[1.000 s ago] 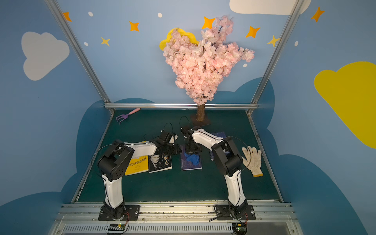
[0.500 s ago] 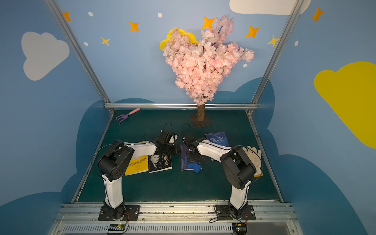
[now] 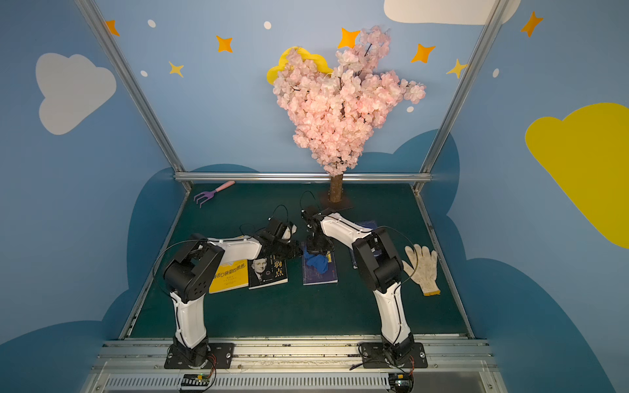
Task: Wipe the cover of the book
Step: Wipe the dirt from the cover of the book.
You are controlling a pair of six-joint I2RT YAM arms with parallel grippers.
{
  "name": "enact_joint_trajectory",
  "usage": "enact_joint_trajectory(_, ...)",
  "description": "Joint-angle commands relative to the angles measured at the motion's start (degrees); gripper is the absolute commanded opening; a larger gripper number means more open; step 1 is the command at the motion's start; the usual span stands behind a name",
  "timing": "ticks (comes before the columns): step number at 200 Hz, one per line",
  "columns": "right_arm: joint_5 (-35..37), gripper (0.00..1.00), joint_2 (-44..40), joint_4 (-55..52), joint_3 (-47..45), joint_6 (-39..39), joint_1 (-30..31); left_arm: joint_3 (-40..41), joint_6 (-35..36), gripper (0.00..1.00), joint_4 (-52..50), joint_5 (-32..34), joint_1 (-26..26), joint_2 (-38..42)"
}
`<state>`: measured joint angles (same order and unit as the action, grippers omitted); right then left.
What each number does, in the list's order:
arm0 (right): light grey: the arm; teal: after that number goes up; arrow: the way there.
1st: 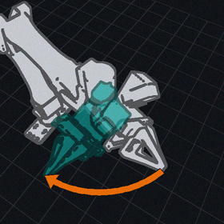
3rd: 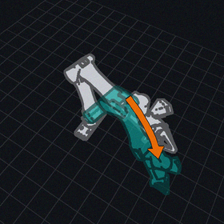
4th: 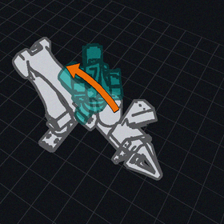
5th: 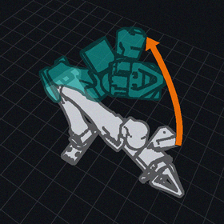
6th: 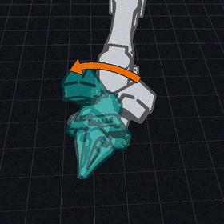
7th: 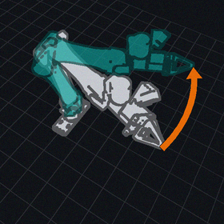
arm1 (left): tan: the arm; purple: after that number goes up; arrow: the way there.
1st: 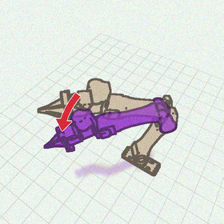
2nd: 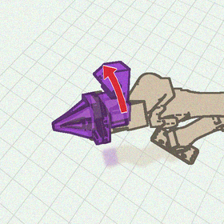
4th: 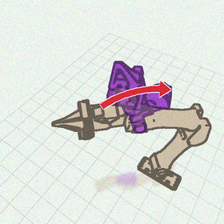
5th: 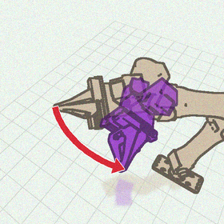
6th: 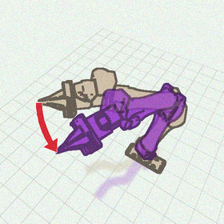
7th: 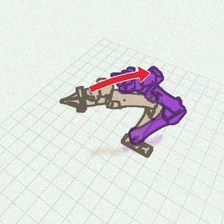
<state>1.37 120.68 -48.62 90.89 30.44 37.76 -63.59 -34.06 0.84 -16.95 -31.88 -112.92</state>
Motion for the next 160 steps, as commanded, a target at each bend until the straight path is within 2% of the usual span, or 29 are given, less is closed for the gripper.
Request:
enact_joint_trajectory(1, 0.4, 0.0, 1.5, 1.1, -8.9, 0.8, 1.8, 0.7, 0.4, 0.07, -2.9, 0.1, -0.4, -2.2)
enact_joint_trajectory(38, 0.4, 0.0, -9.8, 6.0, -26.6, 3.9, 5.1, 0.5, 0.0, 0.07, -2.6, -0.7, -0.4, -2.9)
enact_joint_trajectory(58, 0.5, 0.0, -11.4, 6.8, -29.7, 3.4, 5.0, 0.6, 0.0, 0.07, -2.6, -0.7, -0.4, -2.8)
enact_joint_trajectory(74, 1.5, 0.0, -9.0, 5.4, -26.4, 2.0, 4.4, 0.6, 0.1, 0.07, -2.8, -0.3, -0.4, -2.7)
enact_joint_trajectory(127, 1.7, 0.0, 4.2, 0.9, -4.6, 0.3, -0.4, 0.8, 0.2, 0.06, -2.7, -0.4, -0.4, -2.4)
enact_joint_trajectory(144, 0.7, 0.0, 6.7, -0.2, -1.7, 0.6, -1.0, 0.8, 0.1, 0.06, -2.6, -0.5, -0.3, -2.5)
enact_joint_trajectory(160, 0.4, 0.0, 5.9, 0.3, -3.3, 0.8, -0.5, 0.7, 0.1, 0.06, -2.5, -0.7, -0.4, -2.6)
